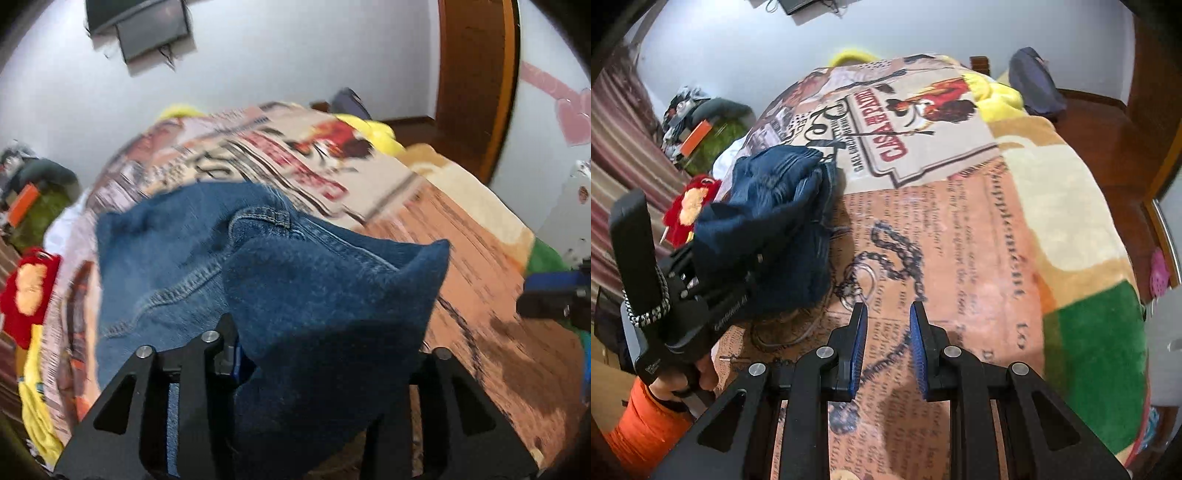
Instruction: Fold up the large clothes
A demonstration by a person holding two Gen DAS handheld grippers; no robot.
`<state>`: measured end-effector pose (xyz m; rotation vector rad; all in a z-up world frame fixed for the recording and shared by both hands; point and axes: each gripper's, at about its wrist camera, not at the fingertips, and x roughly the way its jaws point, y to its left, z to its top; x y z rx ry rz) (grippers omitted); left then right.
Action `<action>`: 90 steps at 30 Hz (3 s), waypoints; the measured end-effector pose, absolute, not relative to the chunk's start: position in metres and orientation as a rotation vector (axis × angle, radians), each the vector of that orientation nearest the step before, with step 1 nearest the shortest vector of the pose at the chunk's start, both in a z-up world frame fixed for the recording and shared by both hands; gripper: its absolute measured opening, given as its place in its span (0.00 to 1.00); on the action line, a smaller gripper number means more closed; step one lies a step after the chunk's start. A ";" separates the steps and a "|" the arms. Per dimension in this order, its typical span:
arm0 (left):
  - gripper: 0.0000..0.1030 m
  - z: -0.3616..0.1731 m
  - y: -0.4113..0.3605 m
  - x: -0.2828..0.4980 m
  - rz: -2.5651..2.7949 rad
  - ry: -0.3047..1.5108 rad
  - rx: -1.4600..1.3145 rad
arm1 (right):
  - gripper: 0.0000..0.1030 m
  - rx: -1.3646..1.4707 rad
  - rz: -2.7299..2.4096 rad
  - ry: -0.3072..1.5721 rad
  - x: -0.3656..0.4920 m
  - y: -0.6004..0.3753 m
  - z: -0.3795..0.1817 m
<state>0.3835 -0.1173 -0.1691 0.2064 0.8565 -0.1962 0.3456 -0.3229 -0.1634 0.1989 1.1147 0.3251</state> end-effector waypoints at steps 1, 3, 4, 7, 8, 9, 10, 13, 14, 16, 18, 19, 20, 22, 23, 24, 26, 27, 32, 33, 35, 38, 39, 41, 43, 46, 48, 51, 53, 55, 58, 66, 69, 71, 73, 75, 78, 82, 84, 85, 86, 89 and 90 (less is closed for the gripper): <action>0.43 -0.169 -0.118 0.382 -0.209 0.873 0.202 | 0.18 0.200 0.320 1.116 0.345 -0.325 -0.164; 0.54 -0.166 -0.121 0.379 -0.252 0.901 0.160 | 0.18 0.200 0.307 1.121 0.344 -0.328 -0.164; 0.58 -0.164 -0.122 0.374 -0.278 0.910 0.132 | 0.18 0.201 0.306 1.122 0.343 -0.329 -0.164; 0.70 -0.152 -0.113 0.366 -0.362 0.941 0.021 | 0.18 0.197 0.314 1.112 0.340 -0.329 -0.159; 0.70 -0.147 -0.108 0.361 -0.384 0.943 -0.005 | 0.18 0.195 0.317 1.103 0.338 -0.328 -0.155; 0.70 -0.143 -0.104 0.357 -0.400 0.937 -0.024 | 0.18 0.194 0.323 1.094 0.338 -0.327 -0.151; 0.70 -0.140 -0.098 0.352 -0.408 0.932 -0.042 | 0.18 0.192 0.329 1.088 0.338 -0.325 -0.149; 0.70 -0.126 -0.073 0.335 -0.399 0.910 -0.080 | 0.18 0.171 0.357 1.063 0.339 -0.315 -0.138; 0.70 -0.121 -0.063 0.329 -0.388 0.895 -0.083 | 0.18 0.156 0.369 1.052 0.340 -0.308 -0.133; 0.70 -0.109 -0.041 0.320 -0.349 0.859 -0.076 | 0.18 0.128 0.385 1.033 0.343 -0.296 -0.125; 0.71 -0.100 -0.018 0.315 -0.295 0.830 -0.071 | 0.18 0.091 0.412 1.005 0.347 -0.278 -0.116; 0.71 -0.098 -0.011 0.315 -0.275 0.822 -0.068 | 0.18 0.079 0.423 0.996 0.348 -0.271 -0.114; 0.72 -0.095 0.002 0.315 -0.235 0.808 -0.056 | 0.18 0.062 0.444 0.978 0.350 -0.260 -0.109; 0.73 -0.097 0.018 0.317 -0.171 0.805 -0.036 | 0.18 0.030 0.480 0.951 0.354 -0.239 -0.101; 0.73 -0.101 0.029 0.320 -0.140 0.816 -0.034 | 0.18 0.011 0.494 0.939 0.355 -0.228 -0.099; 0.73 -0.104 0.035 0.323 -0.131 0.826 -0.040 | 0.18 -0.012 0.509 0.926 0.357 -0.217 -0.097; 0.73 -0.120 0.047 0.331 -0.111 0.871 -0.061 | 0.18 -0.053 0.532 0.910 0.360 -0.198 -0.097; 0.73 -0.127 0.049 0.333 -0.108 0.889 -0.067 | 0.18 -0.080 0.539 0.909 0.363 -0.187 -0.099; 0.73 -0.176 0.046 0.339 -0.067 0.977 -0.029 | 0.18 -0.217 0.511 0.956 0.381 -0.154 -0.134; 0.74 -0.180 0.046 0.337 -0.069 0.974 -0.032 | 0.18 -0.243 0.491 0.968 0.384 -0.153 -0.144; 0.74 -0.184 0.046 0.330 -0.070 0.959 -0.032 | 0.18 -0.250 0.485 0.985 0.388 -0.158 -0.157; 0.74 -0.187 0.045 0.325 -0.073 0.954 -0.020 | 0.31 -0.191 0.531 0.991 0.390 -0.178 -0.174; 0.74 -0.188 0.043 0.324 -0.073 0.953 -0.005 | 0.64 -0.183 0.508 0.994 0.391 -0.185 -0.179; 0.74 -0.190 0.040 0.320 -0.069 0.943 0.020 | 0.89 -0.214 0.396 0.951 0.390 -0.196 -0.183; 0.74 -0.189 0.040 0.318 -0.072 0.944 0.018 | 0.88 -0.200 0.406 0.941 0.385 -0.206 -0.188; 0.74 -0.188 0.043 0.314 -0.084 0.951 -0.002 | 0.88 -0.159 0.411 0.964 0.381 -0.220 -0.194; 0.74 -0.185 0.045 0.311 -0.091 0.955 -0.001 | 0.87 -0.159 0.368 0.963 0.380 -0.228 -0.192; 0.74 -0.179 0.048 0.304 -0.082 0.956 0.024 | 0.87 -0.158 0.283 0.980 0.380 -0.246 -0.183; 0.74 -0.172 0.051 0.303 -0.055 0.943 0.049 | 0.87 -0.124 0.289 0.991 0.383 -0.259 -0.175; 0.74 -0.165 0.055 0.305 -0.025 0.919 0.072 | 0.87 -0.057 0.318 0.991 0.387 -0.267 -0.164; 0.74 -0.153 0.062 0.315 0.001 0.884 0.070 | 0.87 0.070 0.387 0.980 0.397 -0.270 -0.146; 0.75 -0.144 0.075 0.365 0.013 0.860 0.028 | 0.74 0.216 0.569 1.019 0.445 -0.219 -0.135; 0.75 -0.153 0.077 0.384 0.001 0.887 -0.002 | 0.59 0.217 0.574 1.091 0.469 -0.200 -0.153; 0.75 -0.164 0.080 0.399 -0.008 0.912 -0.041 | 0.55 0.250 0.583 1.147 0.483 -0.194 -0.169; 0.75 -0.174 0.083 0.408 -0.014 0.943 -0.081 | 0.52 0.297 0.588 1.186 0.496 -0.190 -0.183; 0.75 -0.189 0.086 0.417 -0.027 0.980 -0.126 | 0.43 0.270 0.583 1.178 0.503 -0.184 -0.187; 0.76 -0.202 0.088 0.418 -0.043 0.990 -0.161 | 0.29 0.205 0.590 1.133 0.506 -0.179 -0.183; 0.76 -0.205 0.085 0.414 -0.047 0.981 -0.140 | 0.18 0.170 0.614 1.079 0.513 -0.176 -0.170; 0.76 -0.204 0.080 0.412 -0.036 0.966 -0.094 | 0.18 0.148 0.596 1.053 0.514 -0.173 -0.166; 0.76 -0.203 0.077 0.411 -0.029 0.958 -0.072 | 0.18 0.126 0.582 1.044 0.513 -0.172 -0.167; 0.76 -0.202 0.074 0.409 -0.021 0.949 -0.051 | 0.18 0.074 0.561 1.029 0.513 -0.168 -0.171; 0.76 -0.203 0.070 0.408 -0.017 0.934 -0.014 | 0.18 -0.050 0.532 0.993 0.510 -0.162 -0.191; 0.76 -0.204 0.071 0.408 -0.019 0.937 -0.015 | 0.18 -0.059 0.527 0.984 0.510 -0.164 -0.195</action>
